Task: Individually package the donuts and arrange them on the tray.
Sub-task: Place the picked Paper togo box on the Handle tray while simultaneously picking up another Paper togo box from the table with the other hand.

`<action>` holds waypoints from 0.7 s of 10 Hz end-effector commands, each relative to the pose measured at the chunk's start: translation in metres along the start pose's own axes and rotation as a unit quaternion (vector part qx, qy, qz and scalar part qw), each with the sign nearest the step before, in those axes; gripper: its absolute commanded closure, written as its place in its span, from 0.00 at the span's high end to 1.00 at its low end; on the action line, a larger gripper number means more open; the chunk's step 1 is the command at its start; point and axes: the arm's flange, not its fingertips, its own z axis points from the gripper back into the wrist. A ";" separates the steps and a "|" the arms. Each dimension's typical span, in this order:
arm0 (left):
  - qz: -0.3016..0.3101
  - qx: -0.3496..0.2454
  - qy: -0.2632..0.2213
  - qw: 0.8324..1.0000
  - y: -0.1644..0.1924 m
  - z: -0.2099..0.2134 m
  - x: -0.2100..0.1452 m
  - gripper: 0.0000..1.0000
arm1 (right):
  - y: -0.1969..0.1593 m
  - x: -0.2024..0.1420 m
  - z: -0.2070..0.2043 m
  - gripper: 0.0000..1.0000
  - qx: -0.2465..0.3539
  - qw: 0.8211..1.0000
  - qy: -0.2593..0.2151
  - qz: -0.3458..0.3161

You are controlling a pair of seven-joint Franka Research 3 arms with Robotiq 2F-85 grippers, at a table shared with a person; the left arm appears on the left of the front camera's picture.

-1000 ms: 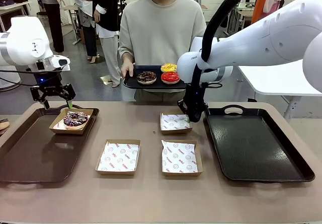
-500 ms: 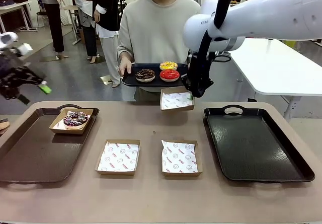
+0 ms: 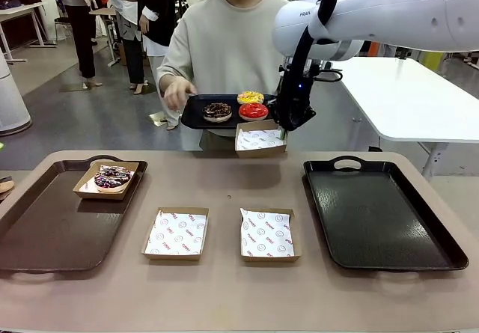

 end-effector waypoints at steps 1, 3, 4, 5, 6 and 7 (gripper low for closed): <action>0.007 -0.052 -0.009 0.999 0.022 0.013 0.005 0.99 | -0.002 -0.004 -0.001 0.00 0.000 1.000 -0.004 0.001; 0.015 -0.087 -0.020 0.996 0.043 0.024 0.006 0.99 | -0.002 -0.004 -0.001 0.00 0.000 1.000 -0.004 0.001; 0.017 -0.096 -0.024 0.995 0.050 0.028 0.009 0.99 | -0.002 -0.004 -0.001 0.00 0.000 1.000 -0.004 0.001; 0.022 -0.103 -0.026 0.994 0.057 0.028 0.014 0.99 | -0.002 -0.004 -0.001 0.00 0.000 1.000 -0.004 0.001; 0.030 -0.112 -0.031 0.993 0.062 0.025 0.018 0.99 | -0.002 -0.004 -0.001 0.00 0.000 1.000 -0.004 0.001; 0.044 -0.117 -0.035 0.992 0.063 0.023 0.020 0.99 | -0.002 -0.004 -0.001 0.00 0.000 1.000 -0.004 0.001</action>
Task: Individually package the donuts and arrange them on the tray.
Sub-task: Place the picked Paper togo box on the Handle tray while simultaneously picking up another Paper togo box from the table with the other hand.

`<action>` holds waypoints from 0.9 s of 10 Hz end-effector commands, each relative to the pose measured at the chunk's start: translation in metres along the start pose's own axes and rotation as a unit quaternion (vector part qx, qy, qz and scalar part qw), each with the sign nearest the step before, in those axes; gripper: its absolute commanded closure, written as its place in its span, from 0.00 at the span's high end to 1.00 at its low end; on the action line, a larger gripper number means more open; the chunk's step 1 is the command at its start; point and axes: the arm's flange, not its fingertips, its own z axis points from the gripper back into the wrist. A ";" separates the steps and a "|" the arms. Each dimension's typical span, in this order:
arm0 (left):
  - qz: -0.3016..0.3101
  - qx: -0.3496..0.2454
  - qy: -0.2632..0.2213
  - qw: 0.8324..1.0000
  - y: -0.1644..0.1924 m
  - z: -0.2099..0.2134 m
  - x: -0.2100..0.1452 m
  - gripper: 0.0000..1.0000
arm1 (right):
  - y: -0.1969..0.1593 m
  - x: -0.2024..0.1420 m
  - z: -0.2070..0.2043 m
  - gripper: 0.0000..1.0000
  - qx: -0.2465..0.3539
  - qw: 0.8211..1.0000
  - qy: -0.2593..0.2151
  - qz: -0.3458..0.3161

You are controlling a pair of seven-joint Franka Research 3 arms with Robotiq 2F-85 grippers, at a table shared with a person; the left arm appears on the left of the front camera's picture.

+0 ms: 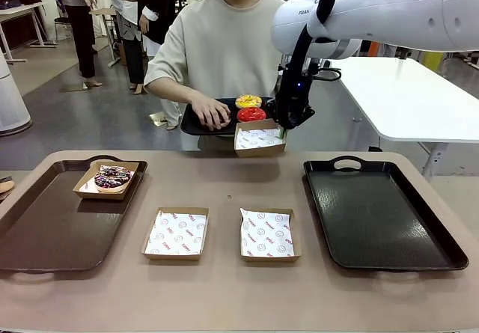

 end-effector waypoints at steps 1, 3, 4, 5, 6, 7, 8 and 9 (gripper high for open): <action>0.010 -0.026 -0.021 0.999 0.000 -0.002 0.006 0.99 | -0.003 -0.004 -0.002 0.00 0.000 1.000 -0.004 0.000; 0.004 -0.010 -0.006 1.000 0.003 -0.002 0.003 0.99 | -0.003 -0.004 -0.002 0.00 0.000 1.000 -0.004 0.000; 0.004 -0.010 -0.006 1.000 0.003 -0.002 0.003 0.99 | -0.003 -0.004 -0.002 0.00 0.000 1.000 -0.004 0.000; 0.004 -0.010 -0.006 1.000 0.003 -0.002 0.003 0.99 | -0.003 -0.004 -0.002 0.00 0.000 1.000 -0.004 0.000; 0.004 -0.010 -0.006 1.000 0.003 -0.002 0.003 0.99 | -0.003 -0.004 -0.002 0.00 0.000 1.000 -0.004 0.000; 0.004 -0.010 -0.006 1.000 0.003 -0.002 0.003 0.99 | -0.003 -0.004 -0.002 0.00 0.000 1.000 -0.004 0.000; 0.004 -0.010 -0.006 1.000 0.003 -0.002 0.003 0.99 | -0.003 -0.004 -0.002 0.00 0.000 1.000 -0.004 0.000; 0.004 -0.010 -0.006 1.000 0.003 -0.002 0.003 0.99 | -0.003 -0.004 -0.002 0.00 0.000 1.000 -0.004 0.000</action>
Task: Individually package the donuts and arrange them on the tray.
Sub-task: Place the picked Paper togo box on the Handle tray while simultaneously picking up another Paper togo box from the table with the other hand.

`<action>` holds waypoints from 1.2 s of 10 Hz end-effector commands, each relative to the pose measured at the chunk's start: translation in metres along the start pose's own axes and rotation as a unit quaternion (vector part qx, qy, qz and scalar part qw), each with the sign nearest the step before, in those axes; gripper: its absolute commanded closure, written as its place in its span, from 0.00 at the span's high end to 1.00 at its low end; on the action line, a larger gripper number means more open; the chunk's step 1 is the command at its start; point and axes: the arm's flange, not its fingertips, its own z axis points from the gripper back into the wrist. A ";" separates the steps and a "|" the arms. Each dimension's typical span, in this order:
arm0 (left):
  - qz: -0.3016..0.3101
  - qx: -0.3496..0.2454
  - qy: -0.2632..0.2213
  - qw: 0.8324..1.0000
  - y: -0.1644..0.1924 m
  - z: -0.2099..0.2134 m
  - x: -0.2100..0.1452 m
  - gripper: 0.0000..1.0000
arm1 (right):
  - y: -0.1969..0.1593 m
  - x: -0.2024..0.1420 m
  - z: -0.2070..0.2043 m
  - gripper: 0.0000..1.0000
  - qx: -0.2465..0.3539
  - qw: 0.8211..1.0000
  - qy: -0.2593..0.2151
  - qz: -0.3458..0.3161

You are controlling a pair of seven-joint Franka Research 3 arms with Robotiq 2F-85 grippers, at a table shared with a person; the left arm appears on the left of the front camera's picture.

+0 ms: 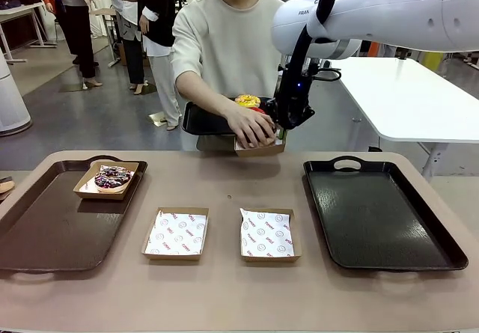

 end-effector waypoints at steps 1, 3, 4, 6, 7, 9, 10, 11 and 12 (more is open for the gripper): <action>-0.002 0.005 0.005 1.000 0.000 0.003 -0.002 0.99 | -0.003 -0.004 -0.002 0.00 0.000 1.000 -0.004 0.000; -0.002 0.005 0.005 1.000 0.000 0.003 -0.002 0.99 | -0.003 -0.004 -0.002 0.00 0.000 1.000 -0.004 0.000; -0.002 0.005 0.005 1.000 0.000 0.003 -0.002 0.99 | -0.003 -0.004 -0.002 0.00 0.000 1.000 -0.004 0.000; -0.002 0.005 0.005 1.000 0.000 0.003 -0.002 0.99 | -0.003 -0.004 -0.002 0.00 0.000 1.000 -0.004 0.000; -0.002 0.005 0.005 1.000 0.000 0.003 -0.002 0.99 | -0.003 -0.004 -0.002 0.00 0.000 1.000 -0.004 0.000; -0.002 0.005 0.005 1.000 0.000 0.003 -0.002 0.99 | -0.003 -0.004 -0.002 0.00 0.000 1.000 -0.004 0.000; -0.002 0.005 0.005 1.000 0.000 0.003 -0.002 0.99 | -0.003 -0.004 -0.002 0.00 0.000 1.000 -0.004 0.000; -0.002 0.005 0.005 1.000 0.000 0.003 -0.002 0.99 | -0.003 -0.004 -0.002 0.00 0.000 1.000 -0.004 0.000; -0.002 0.005 0.005 1.000 0.000 0.003 -0.002 0.99 | -0.003 -0.004 -0.002 0.00 0.000 1.000 -0.004 0.000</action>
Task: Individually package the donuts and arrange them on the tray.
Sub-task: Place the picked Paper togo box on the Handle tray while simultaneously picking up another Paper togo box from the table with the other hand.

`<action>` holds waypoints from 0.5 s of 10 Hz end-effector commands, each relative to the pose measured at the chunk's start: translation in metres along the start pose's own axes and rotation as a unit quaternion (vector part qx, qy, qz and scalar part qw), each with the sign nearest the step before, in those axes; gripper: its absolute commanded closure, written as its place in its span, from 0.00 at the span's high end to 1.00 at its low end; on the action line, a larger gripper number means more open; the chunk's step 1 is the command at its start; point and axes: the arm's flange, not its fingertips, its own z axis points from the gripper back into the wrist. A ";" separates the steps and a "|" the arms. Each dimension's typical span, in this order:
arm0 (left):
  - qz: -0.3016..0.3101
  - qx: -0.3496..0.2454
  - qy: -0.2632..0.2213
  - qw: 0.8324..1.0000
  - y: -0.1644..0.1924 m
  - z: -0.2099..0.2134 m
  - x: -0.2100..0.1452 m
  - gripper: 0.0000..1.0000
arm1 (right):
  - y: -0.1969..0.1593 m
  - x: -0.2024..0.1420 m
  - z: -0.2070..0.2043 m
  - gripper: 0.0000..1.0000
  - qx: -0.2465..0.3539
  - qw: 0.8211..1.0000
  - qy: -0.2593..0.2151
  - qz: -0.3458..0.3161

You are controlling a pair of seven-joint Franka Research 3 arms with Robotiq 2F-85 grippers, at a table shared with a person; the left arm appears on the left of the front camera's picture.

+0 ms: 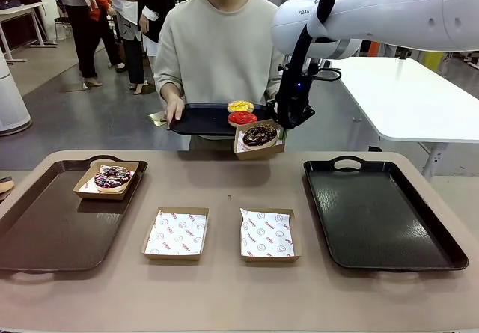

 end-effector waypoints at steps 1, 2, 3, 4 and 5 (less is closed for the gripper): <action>-0.002 0.005 0.004 1.000 0.001 0.003 -0.002 0.99 | -0.003 -0.004 -0.002 0.00 0.000 1.000 -0.004 0.000; -0.002 0.005 0.004 1.000 0.001 0.003 -0.002 0.99 | -0.003 -0.004 -0.002 0.00 0.000 1.000 -0.004 0.000; -0.002 0.005 0.004 1.000 0.001 0.003 -0.002 0.99 | -0.003 -0.004 -0.002 0.00 0.000 1.000 -0.004 0.000; -0.002 0.005 0.004 1.000 0.001 0.003 -0.002 0.99 | -0.003 -0.004 -0.002 0.00 0.000 1.000 -0.004 0.000; -0.002 0.005 0.004 1.000 0.001 0.003 -0.002 0.99 | -0.003 -0.004 -0.002 0.00 0.000 1.000 -0.004 0.000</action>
